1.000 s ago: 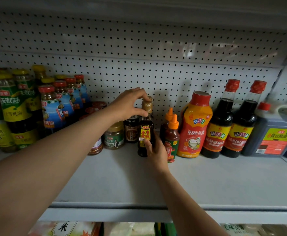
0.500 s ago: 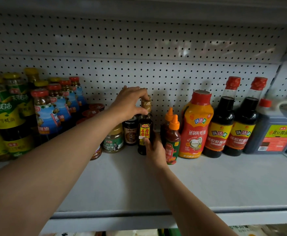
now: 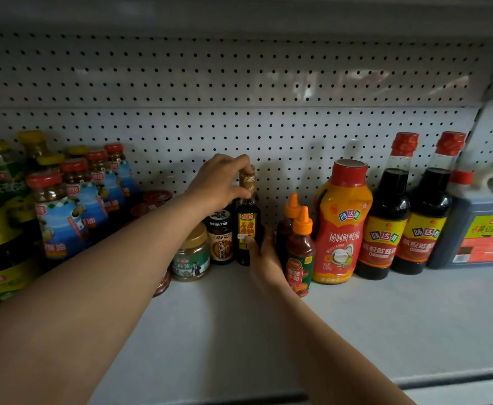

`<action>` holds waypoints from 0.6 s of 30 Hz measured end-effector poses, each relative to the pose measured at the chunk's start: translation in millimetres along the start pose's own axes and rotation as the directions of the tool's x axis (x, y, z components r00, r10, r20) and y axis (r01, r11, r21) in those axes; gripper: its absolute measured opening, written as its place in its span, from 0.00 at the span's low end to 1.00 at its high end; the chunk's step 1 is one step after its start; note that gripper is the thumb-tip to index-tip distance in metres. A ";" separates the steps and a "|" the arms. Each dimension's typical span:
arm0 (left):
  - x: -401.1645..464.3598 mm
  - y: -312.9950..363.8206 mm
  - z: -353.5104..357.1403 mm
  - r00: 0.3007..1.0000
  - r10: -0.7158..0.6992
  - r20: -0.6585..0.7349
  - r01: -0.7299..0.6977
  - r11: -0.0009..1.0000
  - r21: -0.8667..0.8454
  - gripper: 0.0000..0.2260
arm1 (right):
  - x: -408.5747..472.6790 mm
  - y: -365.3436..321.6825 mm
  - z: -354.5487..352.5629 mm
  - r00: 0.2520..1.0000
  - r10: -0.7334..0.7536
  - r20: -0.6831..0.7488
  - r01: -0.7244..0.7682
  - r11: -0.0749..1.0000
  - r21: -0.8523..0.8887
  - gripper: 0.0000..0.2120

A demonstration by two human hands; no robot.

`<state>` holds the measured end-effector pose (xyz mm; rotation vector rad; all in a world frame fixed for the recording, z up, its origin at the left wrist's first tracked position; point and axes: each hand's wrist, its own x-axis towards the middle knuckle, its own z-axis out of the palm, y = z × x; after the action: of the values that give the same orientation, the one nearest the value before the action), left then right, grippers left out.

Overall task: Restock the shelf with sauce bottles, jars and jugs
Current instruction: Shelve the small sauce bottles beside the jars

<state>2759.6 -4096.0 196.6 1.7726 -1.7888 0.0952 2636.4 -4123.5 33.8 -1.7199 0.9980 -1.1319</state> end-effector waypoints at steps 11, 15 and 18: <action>11.7 -8.1 4.5 1.000 0.018 -0.018 -0.018 0.999 0.040 0.18 | 24.2 5.9 15.3 0.997 0.070 -0.043 -0.072 0.996 -0.059 0.27; 15.5 -9.4 5.2 0.998 0.052 -0.031 -0.048 0.991 0.122 0.19 | 31.0 5.5 14.6 0.996 0.090 0.000 -0.090 0.995 -0.046 0.26; 16.7 -9.2 5.3 0.998 0.061 -0.029 -0.056 0.988 0.144 0.20 | 34.2 8.4 17.6 0.988 0.155 0.026 -0.153 0.986 -0.059 0.27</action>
<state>2767.7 -4114.1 196.7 1.8063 -1.8501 0.2824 2661.1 -4154.0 31.5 -1.6682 1.1341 -0.9840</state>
